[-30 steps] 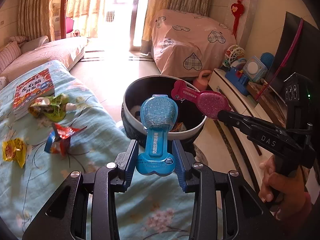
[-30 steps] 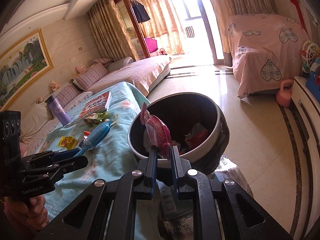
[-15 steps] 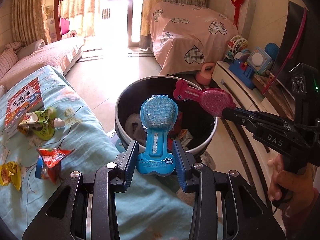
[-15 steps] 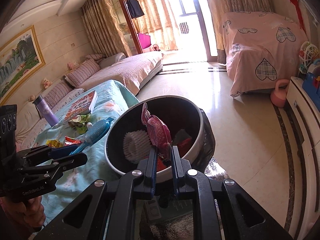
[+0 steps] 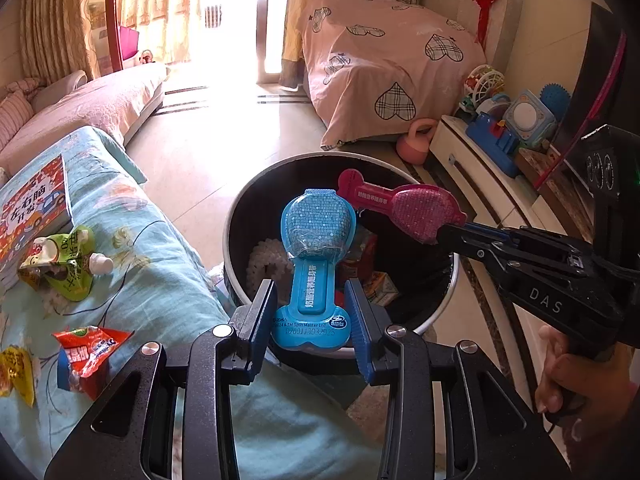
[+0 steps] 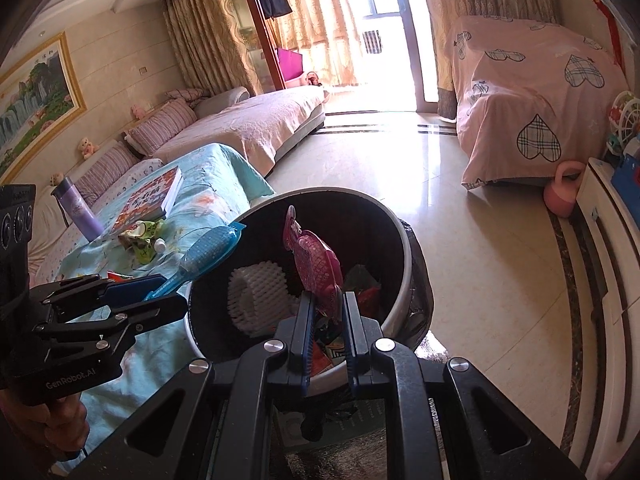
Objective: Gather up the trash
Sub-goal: 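Carry both hairbrushes over the bin and open both tools to drop them, then move both open tools back toward the yellow snack bag and wrapper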
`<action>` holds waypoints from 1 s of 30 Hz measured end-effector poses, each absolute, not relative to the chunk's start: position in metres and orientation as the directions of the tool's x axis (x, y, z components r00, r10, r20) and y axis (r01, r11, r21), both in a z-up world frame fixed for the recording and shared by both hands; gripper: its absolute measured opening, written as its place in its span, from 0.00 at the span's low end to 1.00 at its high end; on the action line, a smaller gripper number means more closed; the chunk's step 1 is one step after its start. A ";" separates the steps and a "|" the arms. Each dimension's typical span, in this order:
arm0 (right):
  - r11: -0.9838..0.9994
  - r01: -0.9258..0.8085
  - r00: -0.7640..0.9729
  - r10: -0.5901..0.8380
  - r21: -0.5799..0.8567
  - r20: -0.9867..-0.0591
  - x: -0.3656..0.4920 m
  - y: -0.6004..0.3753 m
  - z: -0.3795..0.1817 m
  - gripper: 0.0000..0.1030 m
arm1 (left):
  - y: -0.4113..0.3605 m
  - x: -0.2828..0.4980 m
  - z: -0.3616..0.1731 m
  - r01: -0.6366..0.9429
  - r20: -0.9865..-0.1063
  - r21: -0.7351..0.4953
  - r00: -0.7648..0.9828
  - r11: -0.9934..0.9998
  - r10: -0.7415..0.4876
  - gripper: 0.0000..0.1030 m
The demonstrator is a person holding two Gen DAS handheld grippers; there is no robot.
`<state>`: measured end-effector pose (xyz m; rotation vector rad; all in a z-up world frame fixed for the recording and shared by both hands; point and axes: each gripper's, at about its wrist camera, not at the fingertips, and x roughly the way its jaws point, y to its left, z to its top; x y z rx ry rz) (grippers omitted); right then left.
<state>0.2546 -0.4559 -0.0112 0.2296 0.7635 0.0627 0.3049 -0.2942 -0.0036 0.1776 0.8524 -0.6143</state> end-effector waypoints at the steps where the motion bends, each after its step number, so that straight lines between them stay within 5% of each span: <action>1: 0.973 0.027 0.719 0.140 0.228 -0.681 0.256 -0.457 -0.012 0.13 | -0.295 0.306 -0.005 0.573 -0.752 -0.091 0.497 0.815 -0.433 0.33; 9: 0.977 0.033 0.709 0.126 0.212 -0.693 0.270 -0.456 -0.014 0.12 | -0.296 0.319 -0.007 0.566 -0.758 -0.117 0.480 0.816 -0.441 0.35; 15: 0.967 0.054 0.728 0.133 0.249 -0.673 0.266 -0.462 -0.010 0.18 | -0.280 0.312 -0.003 0.552 -0.748 -0.143 0.483 0.822 -0.455 0.51; 23: 0.943 0.034 0.776 0.184 0.331 -0.604 0.237 -0.442 0.000 0.72 | -0.233 0.283 -0.003 0.503 -0.725 -0.209 0.495 0.839 -0.478 0.54; 30: 0.929 -0.060 0.769 0.276 0.364 -0.577 0.220 -0.386 0.004 0.91 | -0.173 0.260 -0.013 0.405 -0.730 -0.237 0.525 0.883 -0.437 0.55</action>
